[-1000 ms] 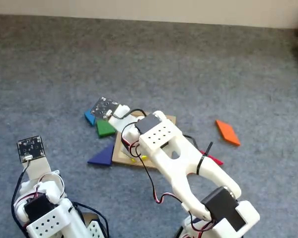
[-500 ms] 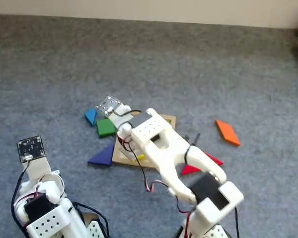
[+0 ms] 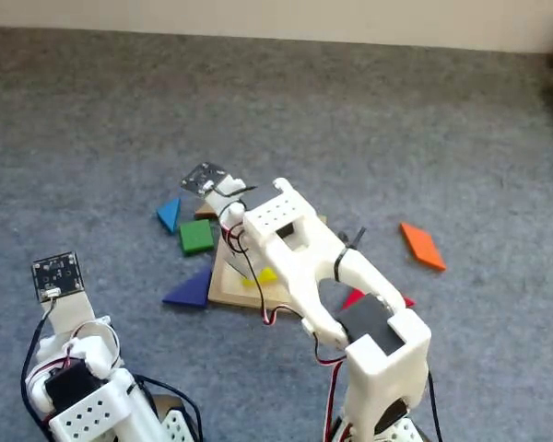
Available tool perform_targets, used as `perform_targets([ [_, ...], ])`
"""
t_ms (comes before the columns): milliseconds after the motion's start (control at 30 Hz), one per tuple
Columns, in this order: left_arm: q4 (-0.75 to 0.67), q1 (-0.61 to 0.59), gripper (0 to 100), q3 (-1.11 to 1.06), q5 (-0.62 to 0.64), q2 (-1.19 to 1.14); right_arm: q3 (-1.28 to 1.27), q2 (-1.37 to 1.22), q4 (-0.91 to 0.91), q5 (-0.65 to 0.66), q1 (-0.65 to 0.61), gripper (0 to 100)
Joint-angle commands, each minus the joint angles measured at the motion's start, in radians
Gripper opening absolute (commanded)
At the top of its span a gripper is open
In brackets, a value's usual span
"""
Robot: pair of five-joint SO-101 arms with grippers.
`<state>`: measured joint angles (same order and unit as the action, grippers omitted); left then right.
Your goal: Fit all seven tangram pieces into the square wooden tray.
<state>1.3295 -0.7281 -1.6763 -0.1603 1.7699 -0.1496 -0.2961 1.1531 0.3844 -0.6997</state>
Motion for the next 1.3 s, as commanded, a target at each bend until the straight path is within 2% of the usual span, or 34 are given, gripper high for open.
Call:
perform_targets([
  [0,0.009,-0.012,1,-0.021,0.000,0.061,0.041,0.002,0.010,0.044,0.028,2.4],
  [233,0.009,-0.015,1,-0.021,0.000,0.061,0.042,0.001,-0.002,0.123,0.099,2.4],
  [700,0.009,-0.015,1,-0.021,0.000,0.061,0.035,-0.001,-0.205,0.169,0.182,2.4],
  [833,0.009,-0.015,1,-0.021,0.000,0.061,0.033,0.010,-0.197,0.173,0.180,2.4],
  [967,0.009,-0.015,1,-0.021,0.000,0.061,0.045,0.013,-0.081,0.170,0.180,2.3],
  [1267,0.009,-0.015,1,-0.021,0.000,0.061,0.130,0.082,0.001,-0.068,0.182,2.3],
])
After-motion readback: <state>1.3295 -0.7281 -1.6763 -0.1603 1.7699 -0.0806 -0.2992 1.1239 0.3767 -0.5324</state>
